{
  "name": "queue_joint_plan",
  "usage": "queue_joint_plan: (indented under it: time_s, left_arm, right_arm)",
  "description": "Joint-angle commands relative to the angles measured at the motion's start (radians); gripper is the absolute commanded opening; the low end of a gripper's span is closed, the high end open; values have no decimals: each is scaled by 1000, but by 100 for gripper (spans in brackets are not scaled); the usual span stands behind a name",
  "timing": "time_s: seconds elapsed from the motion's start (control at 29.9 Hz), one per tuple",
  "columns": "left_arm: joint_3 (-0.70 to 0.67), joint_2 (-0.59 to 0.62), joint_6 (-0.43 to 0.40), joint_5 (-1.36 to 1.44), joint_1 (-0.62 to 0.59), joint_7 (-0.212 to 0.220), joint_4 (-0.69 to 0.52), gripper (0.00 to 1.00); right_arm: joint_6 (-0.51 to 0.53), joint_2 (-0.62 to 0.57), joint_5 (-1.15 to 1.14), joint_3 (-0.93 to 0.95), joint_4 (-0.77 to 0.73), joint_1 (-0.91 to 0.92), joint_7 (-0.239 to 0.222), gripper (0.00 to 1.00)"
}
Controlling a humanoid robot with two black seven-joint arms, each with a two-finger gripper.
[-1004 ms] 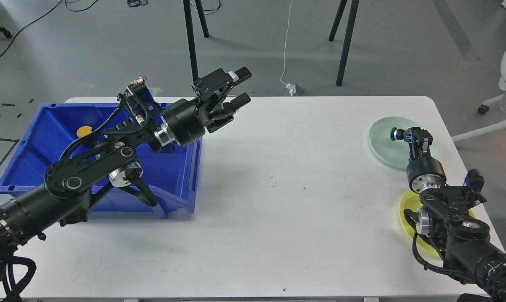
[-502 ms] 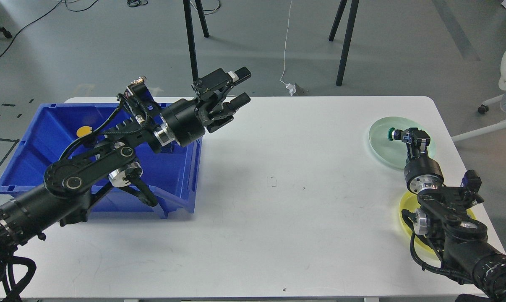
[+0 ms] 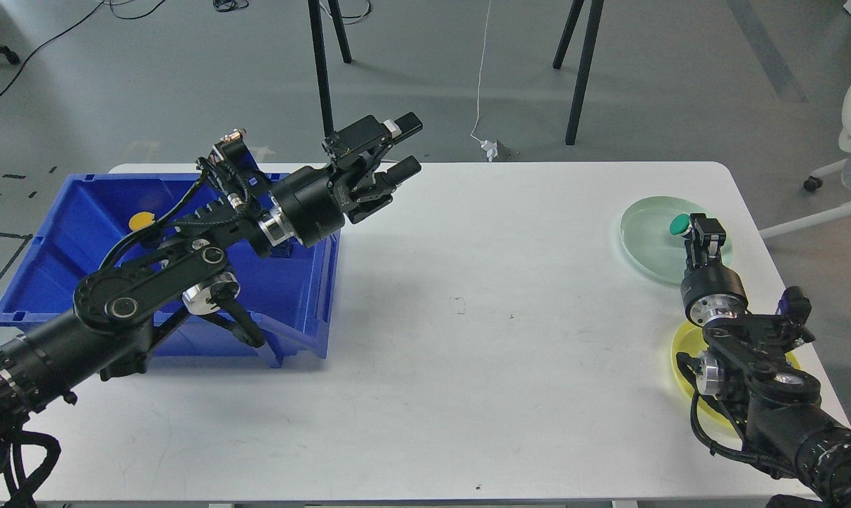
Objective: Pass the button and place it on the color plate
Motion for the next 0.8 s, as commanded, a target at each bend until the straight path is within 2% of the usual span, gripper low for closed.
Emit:
queue_joint_plan:
  time_s: [0.0, 0.13, 0.3, 0.37, 0.47, 0.57, 0.77]
  left_arm:
    - [0, 0, 0, 0, 0, 0, 0, 85]
    - [-5, 0, 2, -6, 0, 0, 2, 86]
    - [-89, 35, -9, -168, 20, 0, 34, 89]
    - [-133, 86, -13, -228, 40, 0, 64, 90]
    - [-198, 144, -52, -302, 75, 0, 89, 92]
    - [-262, 175, -159, -392, 123, 0, 141, 94]
    - [-310, 175, -159, -431, 196, 0, 163, 94]
  right_arm:
    - [1, 2, 1, 6, 14, 0, 0, 58]
    - [1, -3, 38, 15, 150, 3, 0, 68]
    - [11, -81, 144, 90, 540, 3, 0, 84]
    - [60, -93, 167, 121, 679, 3, 0, 86]
    - [225, -97, 184, 169, 824, 2, 0, 93]
    - [362, -83, 186, 170, 844, 2, 0, 97]
    - [398, -74, 190, 175, 830, -37, 0, 99]
